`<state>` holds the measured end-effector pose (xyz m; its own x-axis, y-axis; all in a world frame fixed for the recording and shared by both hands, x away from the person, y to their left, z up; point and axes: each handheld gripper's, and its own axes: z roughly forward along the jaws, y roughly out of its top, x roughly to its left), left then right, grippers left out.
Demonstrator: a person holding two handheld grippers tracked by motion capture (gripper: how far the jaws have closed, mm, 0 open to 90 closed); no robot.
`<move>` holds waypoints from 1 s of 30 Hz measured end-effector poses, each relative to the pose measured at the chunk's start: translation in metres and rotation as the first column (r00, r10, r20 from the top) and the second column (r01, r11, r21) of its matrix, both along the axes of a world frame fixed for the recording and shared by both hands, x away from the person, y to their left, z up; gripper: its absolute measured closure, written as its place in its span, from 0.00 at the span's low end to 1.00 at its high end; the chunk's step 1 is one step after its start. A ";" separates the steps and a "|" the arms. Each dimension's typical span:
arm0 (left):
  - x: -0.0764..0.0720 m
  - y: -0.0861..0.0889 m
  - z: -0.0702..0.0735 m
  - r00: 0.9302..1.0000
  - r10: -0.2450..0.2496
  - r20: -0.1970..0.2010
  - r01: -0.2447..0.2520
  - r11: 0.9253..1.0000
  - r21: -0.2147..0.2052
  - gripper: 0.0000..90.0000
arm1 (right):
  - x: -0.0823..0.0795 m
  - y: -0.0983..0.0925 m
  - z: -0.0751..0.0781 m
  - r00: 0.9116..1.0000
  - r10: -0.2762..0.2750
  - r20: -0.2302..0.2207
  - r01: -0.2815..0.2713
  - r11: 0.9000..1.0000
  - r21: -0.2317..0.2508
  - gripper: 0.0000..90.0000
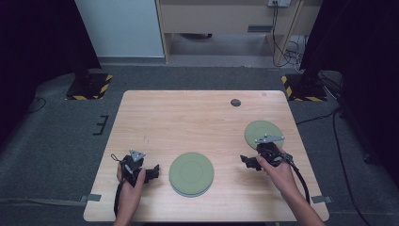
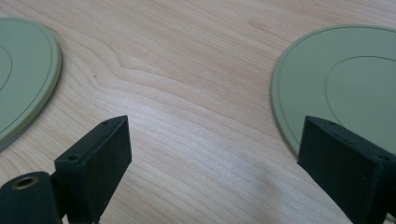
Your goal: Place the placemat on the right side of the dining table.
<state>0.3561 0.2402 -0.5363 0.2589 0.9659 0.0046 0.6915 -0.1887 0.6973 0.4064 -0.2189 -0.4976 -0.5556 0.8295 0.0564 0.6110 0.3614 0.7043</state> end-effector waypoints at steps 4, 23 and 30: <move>0.000 0.000 0.000 1.000 -0.001 0.000 0.001 1.000 0.001 0.00 | -0.002 0.006 -0.004 1.000 0.018 -0.008 -0.018 1.000 -0.009 0.11; 0.000 0.000 0.000 1.000 -0.006 -0.001 0.006 1.000 0.000 0.00 | -0.005 0.024 -0.017 0.998 0.045 -0.035 -0.046 0.999 -0.007 0.11; 0.000 0.000 0.000 1.000 -0.005 0.000 0.005 1.000 -0.001 0.00 | -0.001 0.026 -0.022 0.999 0.015 -0.035 -0.015 1.000 0.010 0.12</move>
<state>0.3558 0.2401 -0.5363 0.2637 0.9646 0.0033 0.6908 -0.1912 0.6973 0.4057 -0.1931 -0.5197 -0.5653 0.8206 0.0836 0.6300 0.3641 0.6860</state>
